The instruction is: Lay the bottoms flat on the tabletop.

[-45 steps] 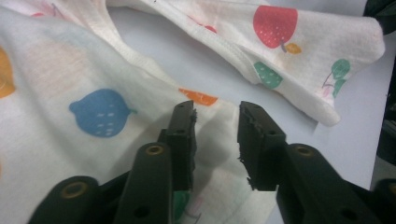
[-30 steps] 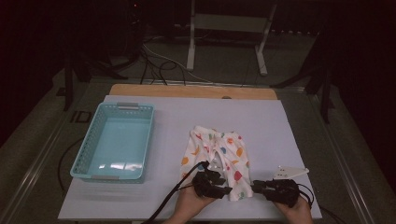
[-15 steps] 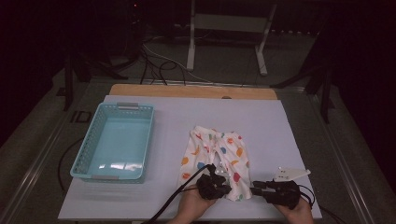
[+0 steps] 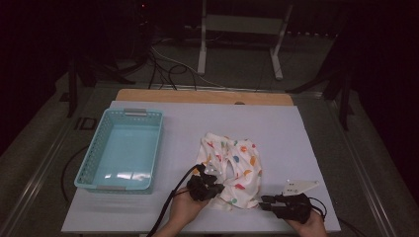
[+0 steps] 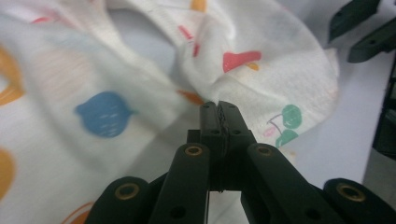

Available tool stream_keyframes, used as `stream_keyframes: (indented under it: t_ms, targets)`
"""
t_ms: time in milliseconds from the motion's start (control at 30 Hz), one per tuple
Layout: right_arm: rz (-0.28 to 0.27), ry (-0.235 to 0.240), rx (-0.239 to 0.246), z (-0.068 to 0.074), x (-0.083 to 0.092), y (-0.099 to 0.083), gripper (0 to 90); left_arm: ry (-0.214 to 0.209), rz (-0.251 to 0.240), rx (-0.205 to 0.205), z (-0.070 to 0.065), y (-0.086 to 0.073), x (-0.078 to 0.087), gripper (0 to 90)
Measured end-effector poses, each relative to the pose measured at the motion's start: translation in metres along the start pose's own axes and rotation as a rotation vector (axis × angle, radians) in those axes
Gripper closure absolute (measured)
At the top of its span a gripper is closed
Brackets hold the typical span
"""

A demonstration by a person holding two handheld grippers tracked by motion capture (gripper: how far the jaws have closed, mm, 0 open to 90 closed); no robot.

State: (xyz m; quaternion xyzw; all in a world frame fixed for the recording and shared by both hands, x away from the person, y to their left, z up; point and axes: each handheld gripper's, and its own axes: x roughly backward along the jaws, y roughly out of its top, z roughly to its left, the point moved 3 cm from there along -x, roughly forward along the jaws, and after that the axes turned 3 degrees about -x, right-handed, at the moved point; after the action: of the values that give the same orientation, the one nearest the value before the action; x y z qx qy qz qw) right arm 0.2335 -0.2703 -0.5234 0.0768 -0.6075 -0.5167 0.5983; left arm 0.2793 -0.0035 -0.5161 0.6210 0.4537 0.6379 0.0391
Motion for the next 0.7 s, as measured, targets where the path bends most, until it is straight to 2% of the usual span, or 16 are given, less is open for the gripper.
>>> stream_keyframes:
  t_ms: [33,200,267,367,433,500,567,700]
  targets:
    - [-0.003,-0.002,0.025,0.0,-0.002,0.002,71.5,0.002,0.002,0.002,0.001,-0.001,0.001,90.0]
    - [0.011,0.031,0.032,0.005,-0.013,0.011,71.6,0.012,0.008,0.005,0.004,-0.006,0.002,90.0]
    - [0.022,0.029,0.048,0.005,-0.019,0.011,71.3,0.018,0.011,0.01,0.006,-0.008,0.003,90.0]
    - [0.033,0.053,0.041,0.005,-0.025,0.009,70.6,0.027,0.01,0.016,0.009,-0.011,0.004,90.0]
    - [0.004,0.061,0.024,0.005,-0.022,0.01,70.7,0.033,0.014,0.018,0.012,-0.013,0.005,90.0]
    - [-0.018,0.042,0.005,0.001,-0.016,0.013,72.4,0.039,0.016,0.028,0.015,-0.015,0.006,90.0]
    - [-0.012,0.035,0.004,-0.001,-0.016,0.014,74.1,0.043,0.019,0.033,0.018,-0.018,0.007,90.0]
    - [0.016,0.017,0.034,0.0,-0.027,0.014,76.4,0.043,0.024,0.04,0.02,-0.021,0.006,90.0]
